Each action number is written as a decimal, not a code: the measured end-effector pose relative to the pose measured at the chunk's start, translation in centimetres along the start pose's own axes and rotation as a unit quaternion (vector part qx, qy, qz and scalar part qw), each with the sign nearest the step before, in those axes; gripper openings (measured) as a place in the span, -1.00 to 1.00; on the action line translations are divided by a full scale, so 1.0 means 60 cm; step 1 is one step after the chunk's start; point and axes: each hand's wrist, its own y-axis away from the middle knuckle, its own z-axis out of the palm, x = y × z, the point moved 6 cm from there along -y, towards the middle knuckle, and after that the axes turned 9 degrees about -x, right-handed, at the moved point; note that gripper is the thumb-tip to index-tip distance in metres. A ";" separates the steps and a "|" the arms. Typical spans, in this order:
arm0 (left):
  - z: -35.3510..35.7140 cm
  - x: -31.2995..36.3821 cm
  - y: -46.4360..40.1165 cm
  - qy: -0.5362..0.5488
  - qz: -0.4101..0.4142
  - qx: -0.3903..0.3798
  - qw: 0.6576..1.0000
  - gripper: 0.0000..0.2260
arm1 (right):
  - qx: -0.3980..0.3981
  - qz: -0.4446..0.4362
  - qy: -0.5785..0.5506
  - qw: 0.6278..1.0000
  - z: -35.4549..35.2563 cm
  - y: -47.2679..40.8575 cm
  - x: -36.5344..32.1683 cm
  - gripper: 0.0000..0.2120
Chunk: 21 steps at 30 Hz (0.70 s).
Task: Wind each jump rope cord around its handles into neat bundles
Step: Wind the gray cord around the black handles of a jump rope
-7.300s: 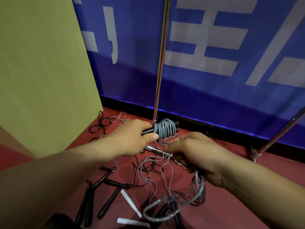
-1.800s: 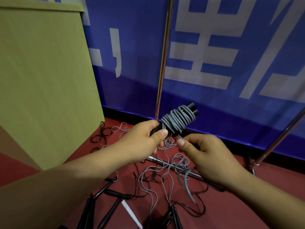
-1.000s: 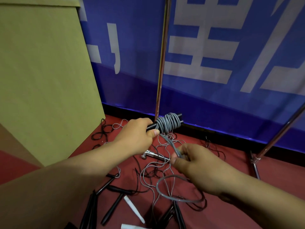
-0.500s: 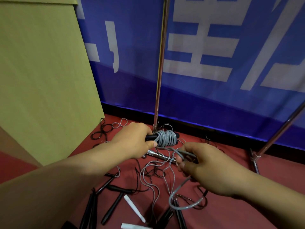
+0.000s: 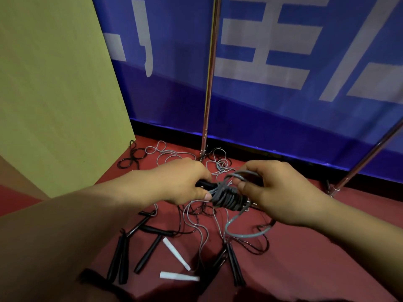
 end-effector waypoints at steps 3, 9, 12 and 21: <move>0.013 0.003 0.002 -0.001 0.009 -0.041 0.999 -0.78 | -0.007 -0.001 0.015 1.000 -0.001 -0.004 0.006 -0.92; 0.021 0.022 0.008 0.018 0.048 -0.080 0.995 -0.78 | 0.009 0.012 0.036 0.999 -0.006 -0.016 0.027 -0.89; 0.021 0.032 0.013 0.024 0.064 -0.086 0.994 -0.78 | 0.029 0.006 0.056 0.998 -0.010 -0.024 0.038 -0.89; -0.001 0.059 0.044 0.060 0.122 -0.082 0.987 -0.90 | -0.014 -0.016 0.150 0.988 -0.015 -0.042 0.057 -0.67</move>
